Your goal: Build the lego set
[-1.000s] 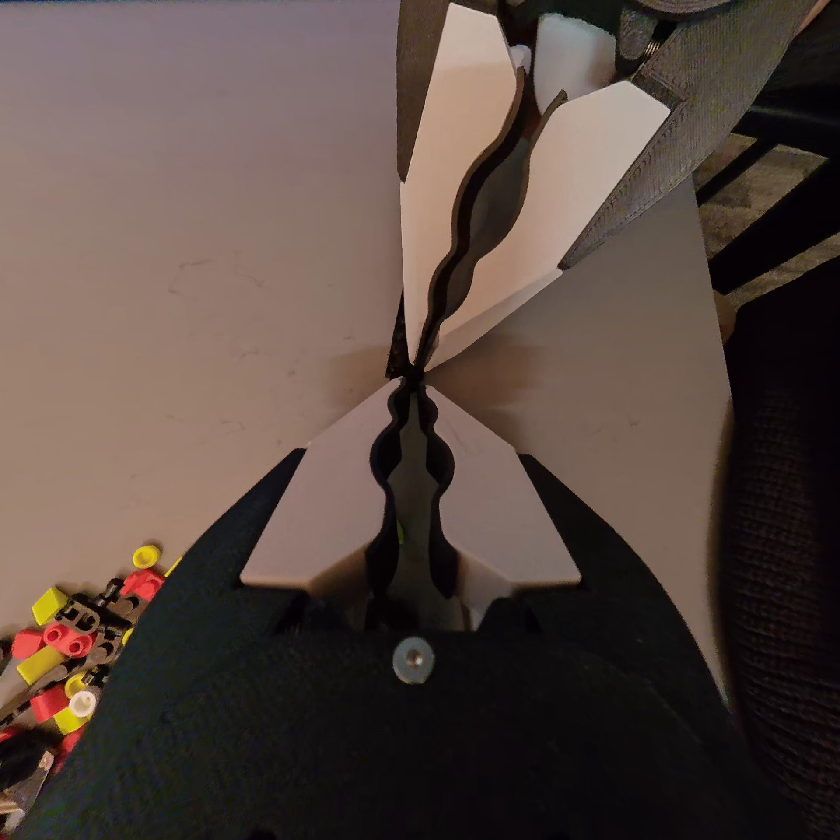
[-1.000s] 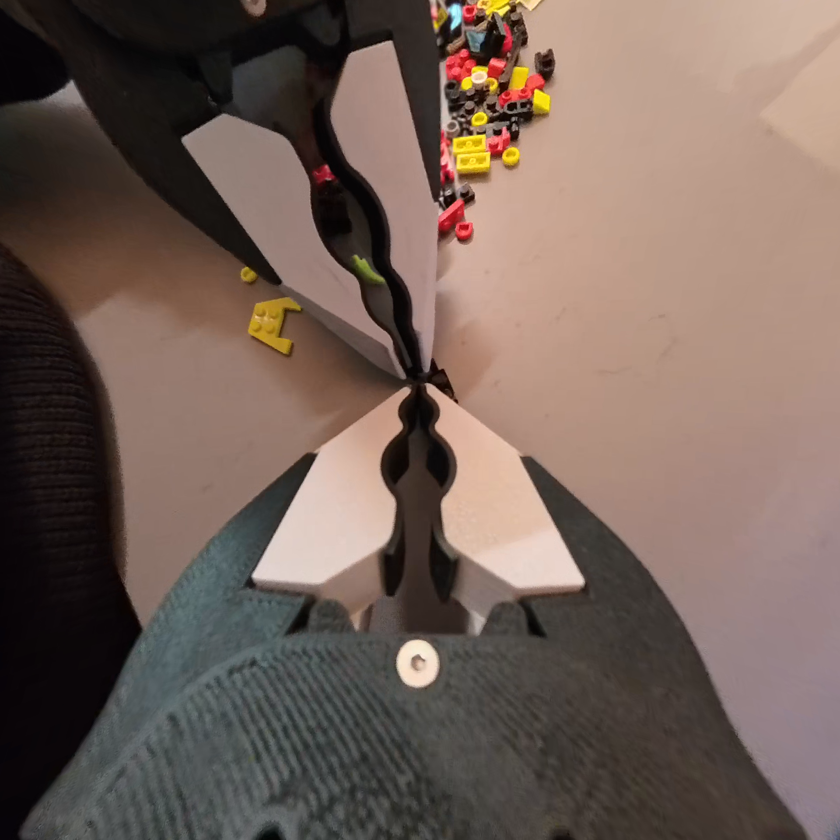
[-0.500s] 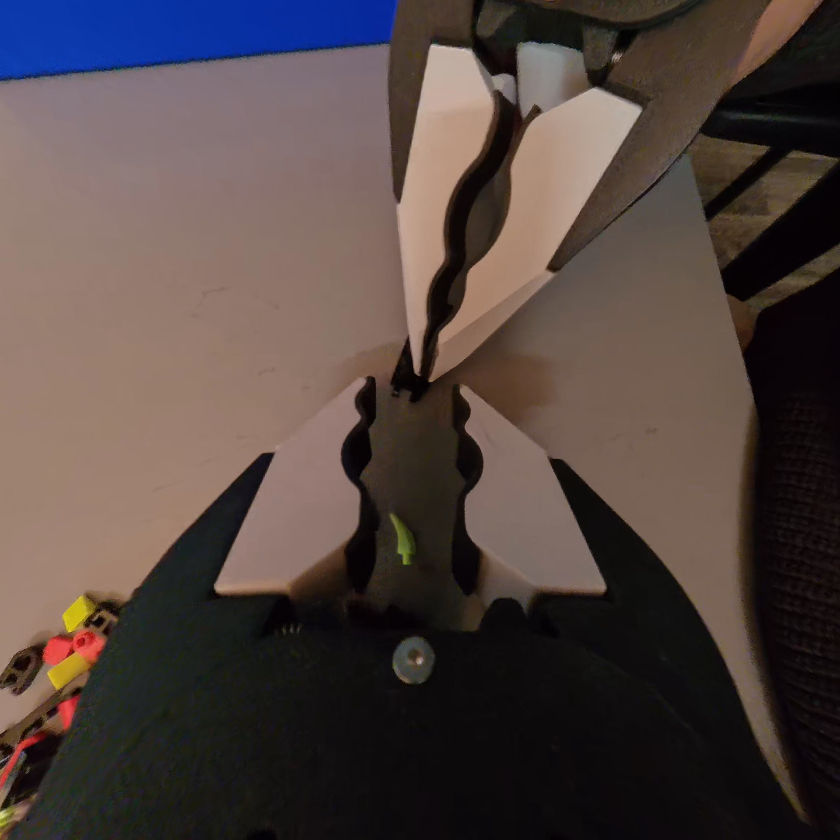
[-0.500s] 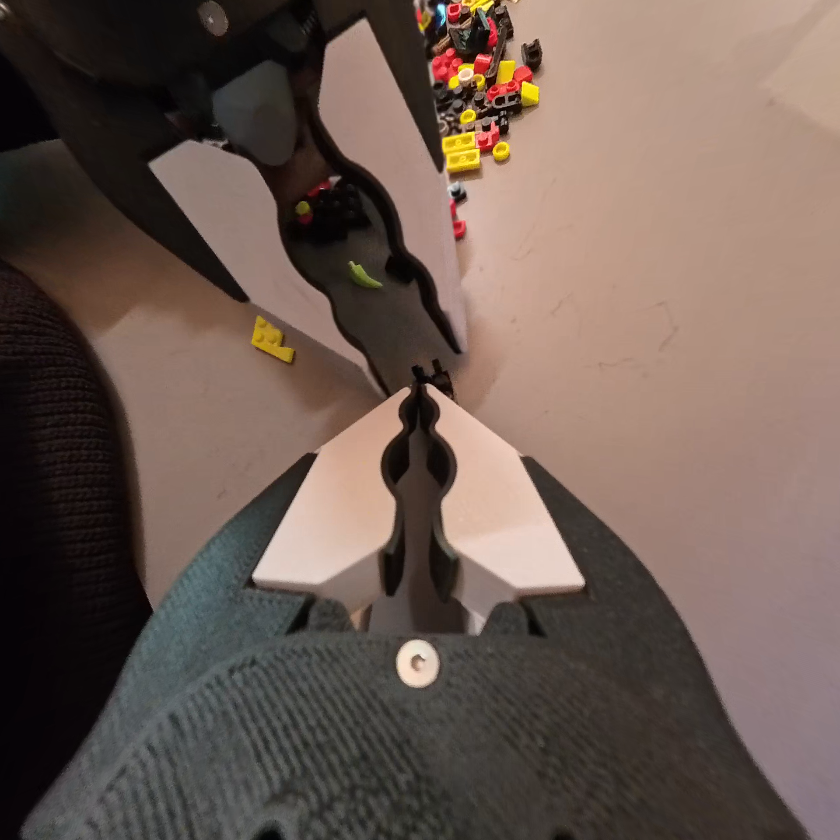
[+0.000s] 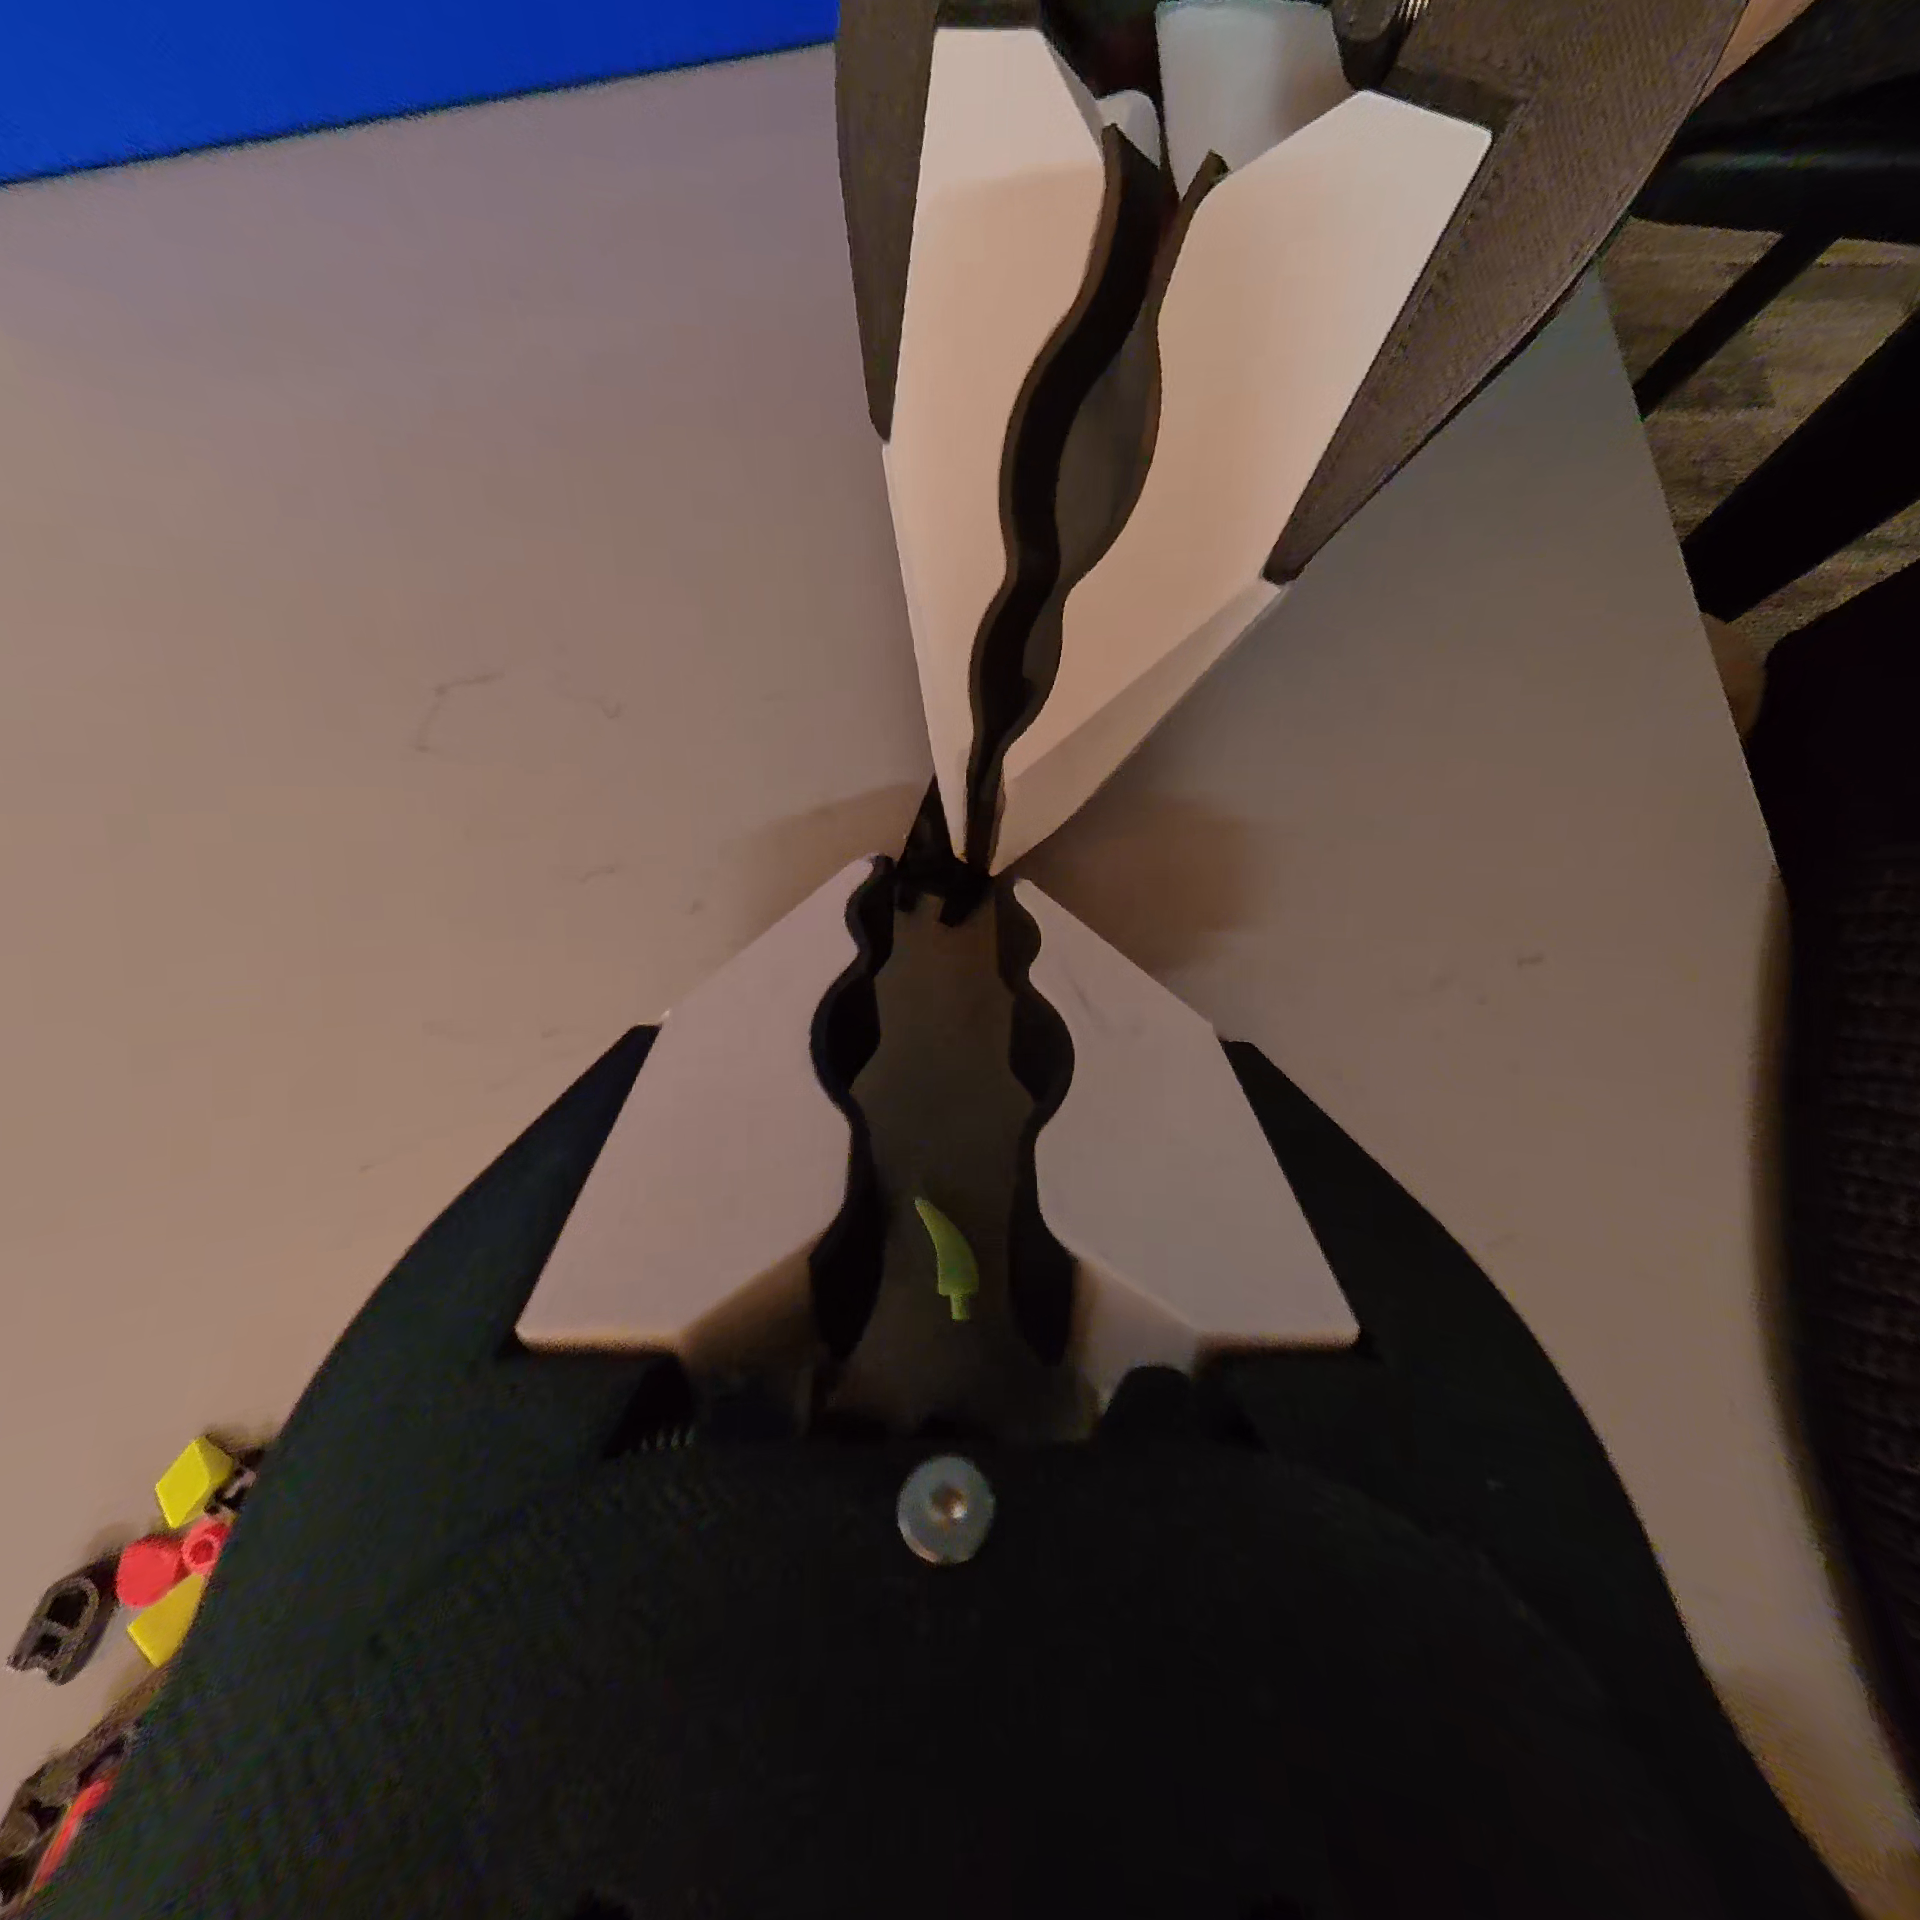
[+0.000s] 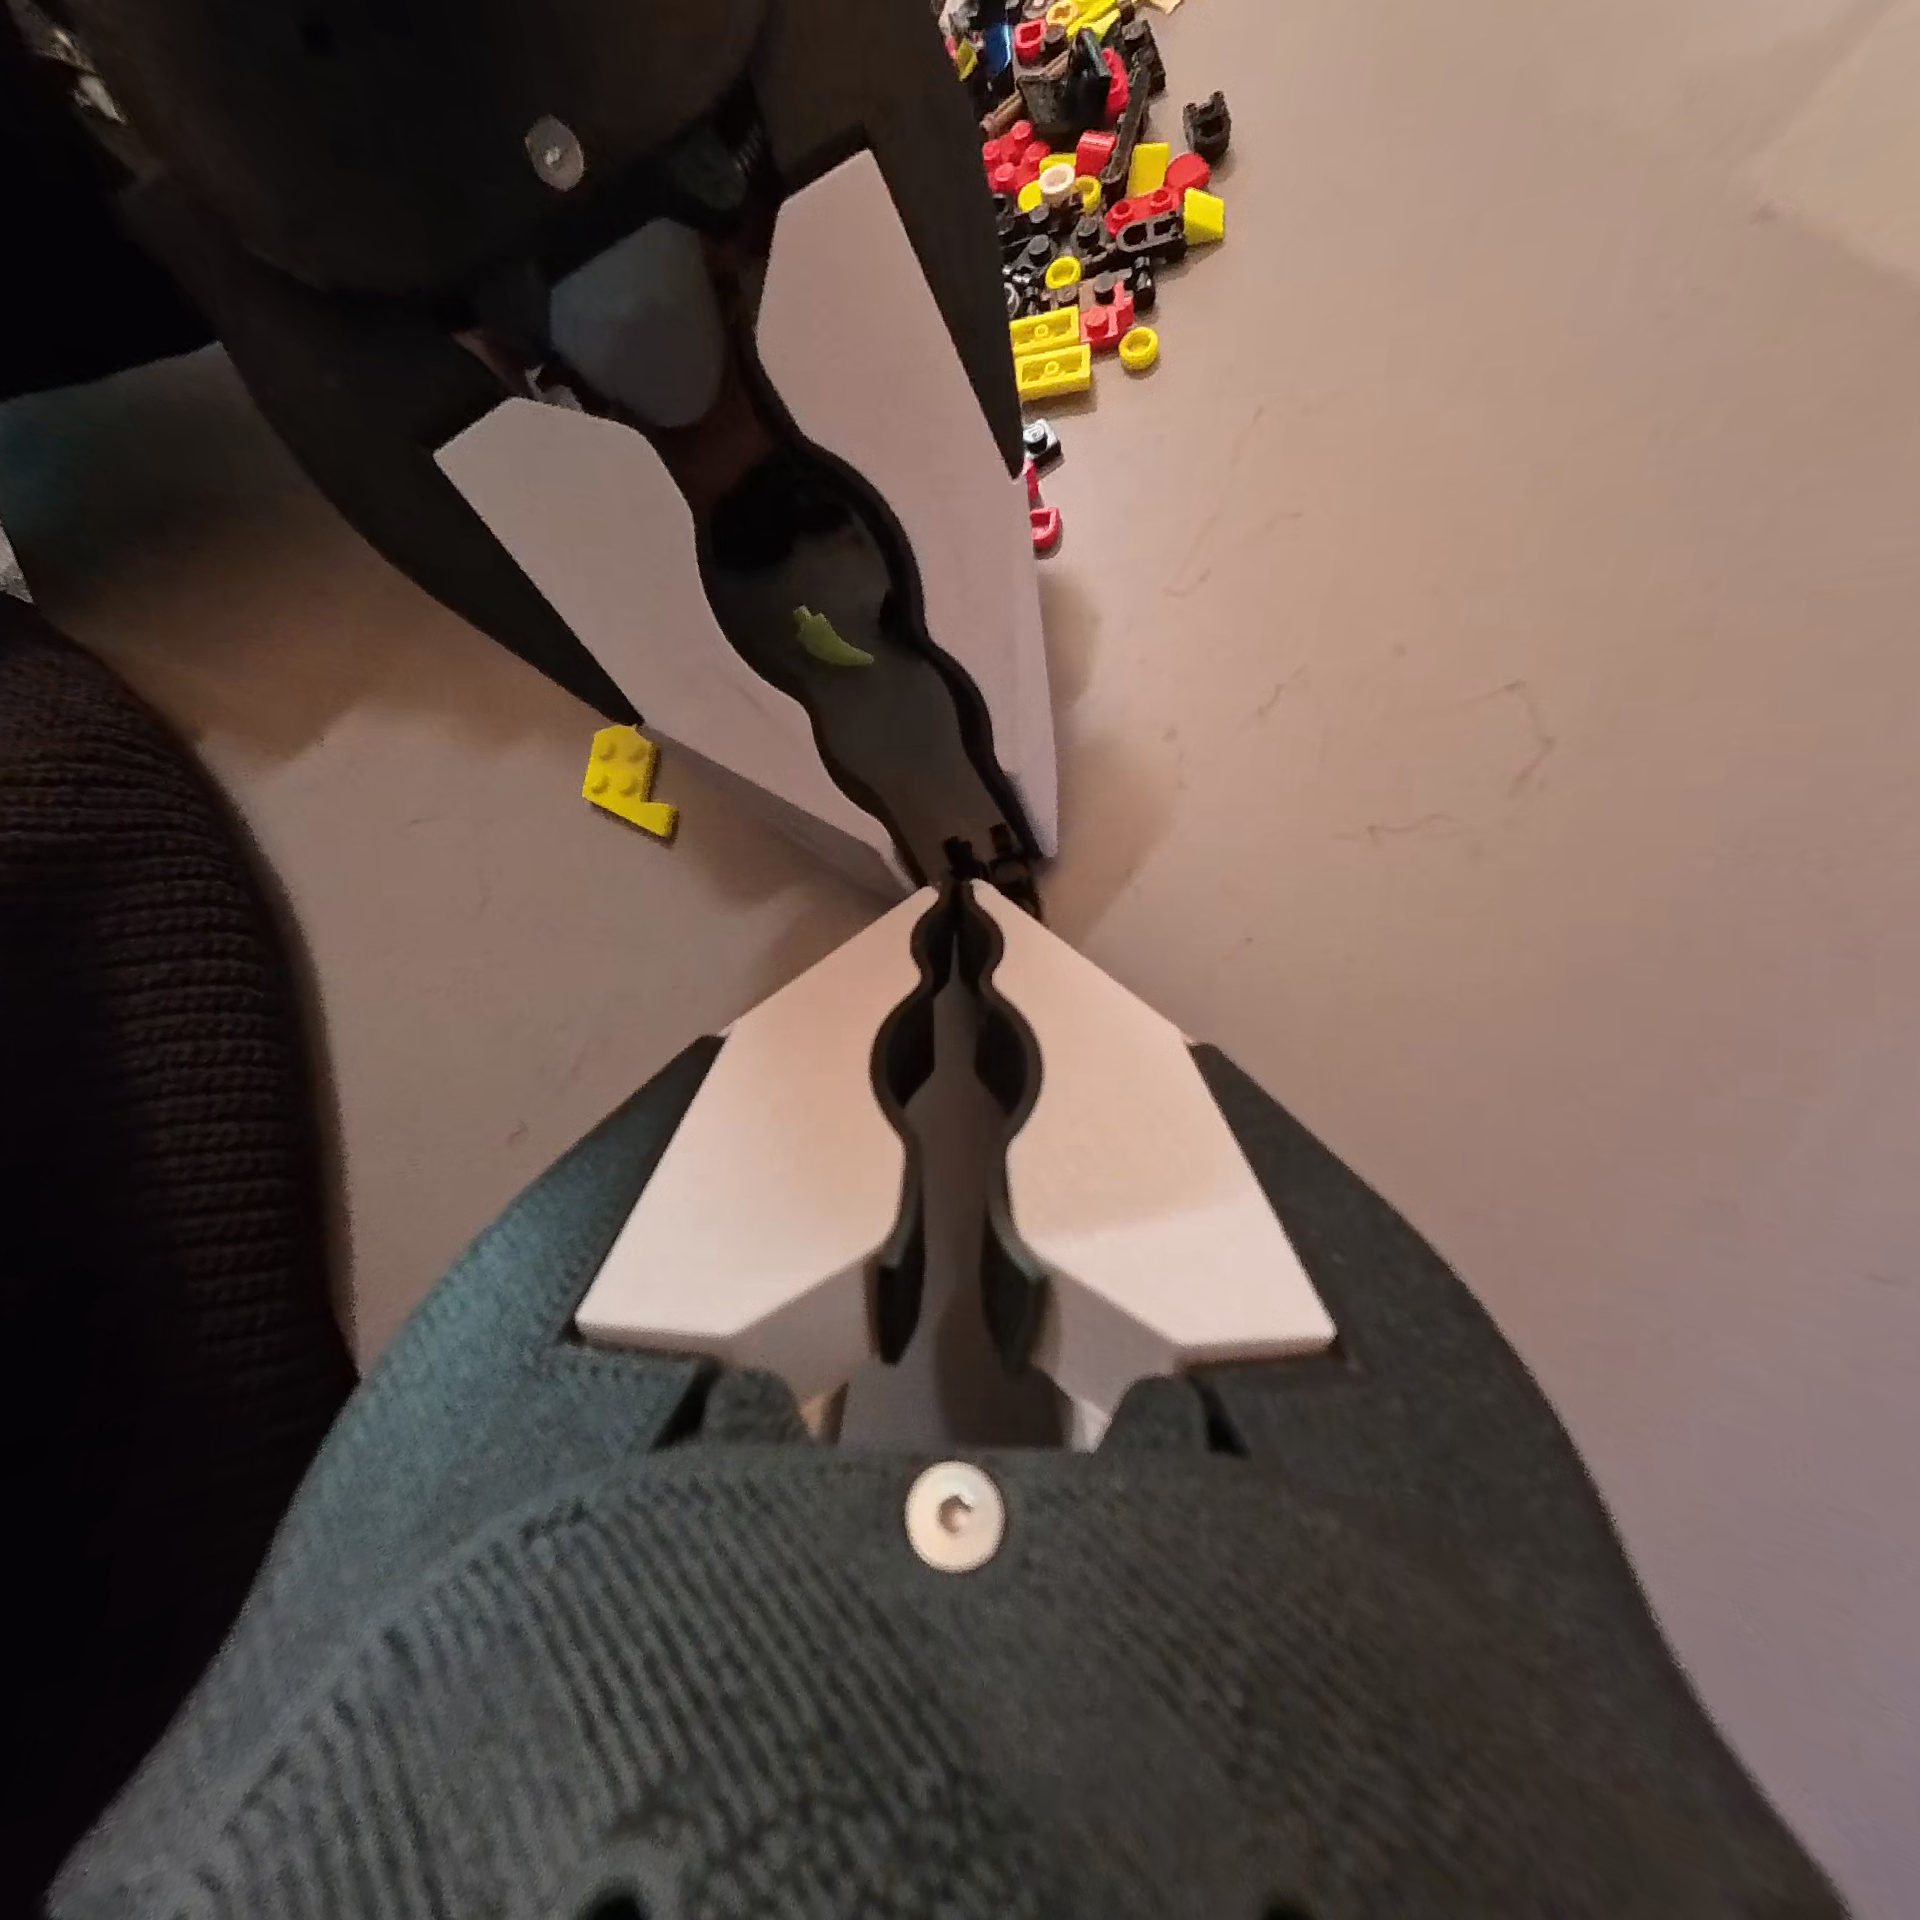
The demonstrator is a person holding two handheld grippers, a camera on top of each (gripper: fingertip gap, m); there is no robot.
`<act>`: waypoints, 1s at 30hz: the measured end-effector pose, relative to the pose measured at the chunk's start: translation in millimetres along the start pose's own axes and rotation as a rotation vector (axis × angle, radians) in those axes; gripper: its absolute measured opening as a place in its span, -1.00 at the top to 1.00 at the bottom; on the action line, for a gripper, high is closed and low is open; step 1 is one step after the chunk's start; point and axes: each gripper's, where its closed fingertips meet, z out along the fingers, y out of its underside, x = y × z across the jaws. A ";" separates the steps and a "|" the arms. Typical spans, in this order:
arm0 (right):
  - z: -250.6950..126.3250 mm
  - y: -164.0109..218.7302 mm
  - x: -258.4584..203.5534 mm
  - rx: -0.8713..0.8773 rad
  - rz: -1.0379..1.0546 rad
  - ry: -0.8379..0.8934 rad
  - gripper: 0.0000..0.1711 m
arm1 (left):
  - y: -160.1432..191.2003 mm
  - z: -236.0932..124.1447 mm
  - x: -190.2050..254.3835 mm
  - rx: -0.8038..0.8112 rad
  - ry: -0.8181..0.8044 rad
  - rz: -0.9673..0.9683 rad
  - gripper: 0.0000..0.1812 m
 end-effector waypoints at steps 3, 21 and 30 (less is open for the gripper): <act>-0.2 0.4 -0.9 0.002 0.014 -0.016 1.00 | -0.5 0.3 0.5 0.000 0.010 0.008 0.82; -4.4 1.9 1.0 -0.011 -0.056 0.017 1.00 | -0.1 0.1 1.3 -0.003 -0.003 0.036 0.83; -16.1 -3.7 5.7 0.024 -0.324 0.136 0.90 | 0.1 -0.2 0.3 -0.002 -0.009 0.033 0.83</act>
